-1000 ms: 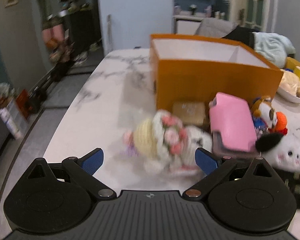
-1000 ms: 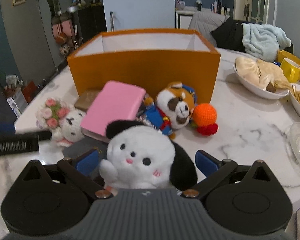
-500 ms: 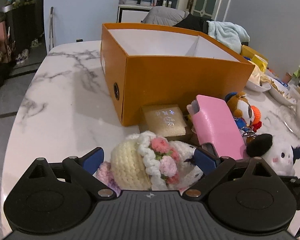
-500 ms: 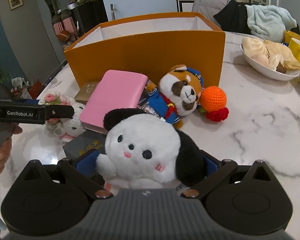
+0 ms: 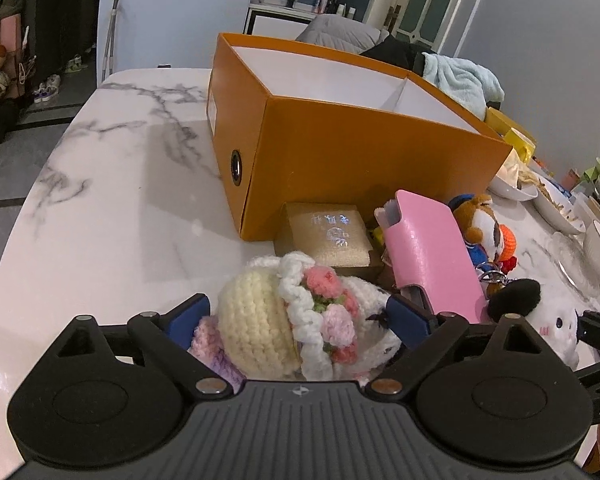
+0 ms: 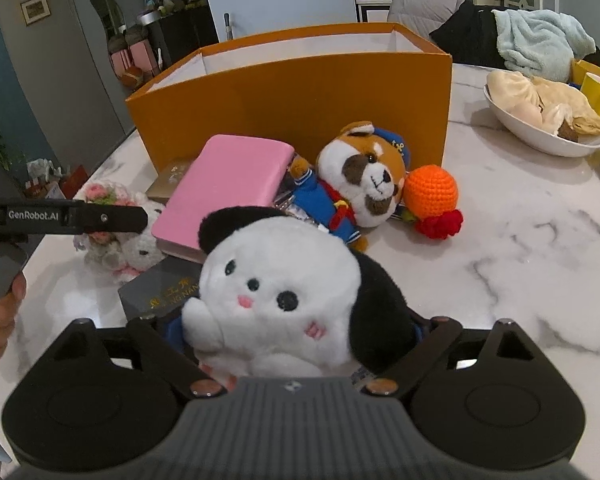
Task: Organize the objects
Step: 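Close the left tool on the bunny while the right tool grips the puppy plush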
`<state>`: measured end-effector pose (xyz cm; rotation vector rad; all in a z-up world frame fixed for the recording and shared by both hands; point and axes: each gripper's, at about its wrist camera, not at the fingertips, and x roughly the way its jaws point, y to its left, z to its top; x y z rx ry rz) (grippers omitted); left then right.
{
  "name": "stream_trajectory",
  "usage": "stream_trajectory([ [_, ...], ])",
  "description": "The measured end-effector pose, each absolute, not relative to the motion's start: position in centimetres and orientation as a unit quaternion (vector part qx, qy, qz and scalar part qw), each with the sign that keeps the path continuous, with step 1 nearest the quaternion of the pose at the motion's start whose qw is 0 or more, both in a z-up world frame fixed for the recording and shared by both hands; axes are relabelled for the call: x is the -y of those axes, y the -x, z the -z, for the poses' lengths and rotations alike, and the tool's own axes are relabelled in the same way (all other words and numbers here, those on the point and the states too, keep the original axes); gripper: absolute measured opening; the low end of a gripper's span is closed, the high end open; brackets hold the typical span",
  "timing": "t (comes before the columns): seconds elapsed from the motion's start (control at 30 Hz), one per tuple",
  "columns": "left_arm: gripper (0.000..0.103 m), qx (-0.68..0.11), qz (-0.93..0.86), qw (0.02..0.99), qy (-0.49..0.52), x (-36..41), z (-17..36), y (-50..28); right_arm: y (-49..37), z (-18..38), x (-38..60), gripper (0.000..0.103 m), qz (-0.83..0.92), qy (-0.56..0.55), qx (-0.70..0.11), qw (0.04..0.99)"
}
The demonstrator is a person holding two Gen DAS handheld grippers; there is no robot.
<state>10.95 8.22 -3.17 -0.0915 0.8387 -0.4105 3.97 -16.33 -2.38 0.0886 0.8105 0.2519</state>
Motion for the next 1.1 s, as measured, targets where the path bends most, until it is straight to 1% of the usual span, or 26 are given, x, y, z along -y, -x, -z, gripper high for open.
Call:
stream_trajectory([
  [0.03,0.103,-0.403,0.198,0.892,0.046,-8.2,3.1,-10.9,-3.9,2.3,16.4,0.089,-0.126,-0.043,-0.389,0.911],
  [0.1,0.099,-0.398,0.195,0.895,0.045,-8.3,2.9,-10.6,-3.8,2.3,16.4,0.086,-0.130,-0.041,-0.386,0.912],
  [0.17,0.085,-0.393,0.191,0.898,0.050,-8.5,2.7,-10.4,-3.6,2.3,16.4,0.082,-0.135,-0.042,-0.380,0.914],
  [0.23,0.078,-0.392,0.186,0.899,0.061,-9.0,2.5,-10.3,-3.6,2.3,16.6,0.081,-0.138,-0.047,-0.376,0.915],
  [0.33,0.078,-0.397,0.187,0.896,0.068,-9.2,2.5,-10.4,-3.6,2.3,16.7,0.081,-0.144,-0.047,-0.374,0.915],
  [0.43,0.082,-0.391,0.182,0.900,0.056,-8.8,2.6,-10.2,-3.5,2.3,16.4,0.082,-0.146,-0.035,-0.376,0.915],
  [0.53,0.082,-0.388,0.184,0.902,0.051,-8.7,2.7,-10.2,-3.4,2.4,16.4,0.083,-0.146,-0.034,-0.377,0.914],
  [0.77,0.070,-0.371,0.191,0.908,0.045,-8.8,2.7,-9.4,-3.3,2.6,16.6,0.089,-0.152,-0.038,-0.370,0.916],
  [0.8,0.069,-0.367,0.187,0.910,0.041,-8.6,2.6,-9.2,-3.3,2.7,16.7,0.091,-0.151,-0.042,-0.369,0.916],
  [0.93,0.065,-0.354,0.170,0.919,0.028,-7.9,2.3,-8.4,-3.3,2.9,17.3,0.092,-0.150,-0.057,-0.363,0.918],
  [1.0,0.065,-0.350,0.164,0.922,0.028,-7.8,2.2,-8.1,-3.2,2.9,17.6,0.089,-0.156,-0.068,-0.356,0.919],
  [1.03,0.065,-0.348,0.161,0.923,0.030,-7.8,2.2,-8.0,-3.2,2.8,17.7,0.085,-0.161,-0.071,-0.353,0.919],
  [1.1,0.065,-0.347,0.154,0.925,0.035,-7.8,2.0,-7.8,-3.2,2.7,17.8,0.080,-0.169,-0.070,-0.353,0.918],
])
